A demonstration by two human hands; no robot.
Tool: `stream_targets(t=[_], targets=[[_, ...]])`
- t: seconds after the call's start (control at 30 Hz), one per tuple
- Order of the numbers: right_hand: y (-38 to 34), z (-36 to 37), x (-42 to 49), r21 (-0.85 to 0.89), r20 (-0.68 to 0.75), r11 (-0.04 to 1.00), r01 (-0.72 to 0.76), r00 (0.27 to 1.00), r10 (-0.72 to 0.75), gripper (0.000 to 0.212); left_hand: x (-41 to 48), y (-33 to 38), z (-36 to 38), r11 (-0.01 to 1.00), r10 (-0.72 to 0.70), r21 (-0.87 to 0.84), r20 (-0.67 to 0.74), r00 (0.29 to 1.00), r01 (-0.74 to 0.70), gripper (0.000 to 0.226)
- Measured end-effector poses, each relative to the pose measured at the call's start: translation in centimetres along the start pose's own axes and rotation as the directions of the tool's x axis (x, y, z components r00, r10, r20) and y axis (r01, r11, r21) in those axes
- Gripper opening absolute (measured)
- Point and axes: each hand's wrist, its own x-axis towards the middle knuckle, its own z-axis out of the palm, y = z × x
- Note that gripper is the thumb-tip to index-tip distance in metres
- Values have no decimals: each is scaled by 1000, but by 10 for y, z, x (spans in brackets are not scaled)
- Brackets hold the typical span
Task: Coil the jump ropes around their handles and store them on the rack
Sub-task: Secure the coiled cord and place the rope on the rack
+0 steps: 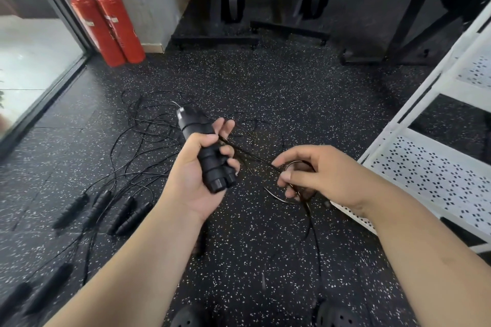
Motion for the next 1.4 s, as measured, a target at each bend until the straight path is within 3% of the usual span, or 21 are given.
stream_targets(t=[0.27,0.37,0.5,0.7,0.9,1.07,1.17,1.23,1.33,1.4], targets=[[1,-5,2,202,55,979,-39,998,28,29,7,23,-13,991,91,-88,-142,986,-104,43],[2,-10,0,138,100,989,-60,994,46,26,6,33,-17,982,149,-83,-210,966,-170,38],[2,-11,1,55,23,998,-39,999,38,24,6,48,-23,972,202,-68,-259,945,-226,34],[5,-12,1,-258,-94,966,34,994,-60,14,6,45,-23,975,203,-29,-295,934,-221,32],[5,-9,0,-162,-212,986,-26,977,-9,23,6,41,-24,982,181,-8,-281,942,-191,34],[14,-24,4,-49,-508,994,-102,859,63,25,8,50,-28,966,235,-24,-350,907,-259,28],[25,-43,5,-60,-707,978,-199,700,99,26,9,58,-33,950,273,-33,-391,879,-309,26],[33,-54,7,54,-793,986,-158,593,139,27,9,64,-37,940,286,-54,-411,865,-337,28],[39,-53,10,314,-801,949,-3,536,267,29,11,65,-39,935,304,-44,-415,858,-352,30],[41,-49,12,251,-839,968,11,501,212,30,12,61,-38,931,328,-12,-412,850,-365,33]])
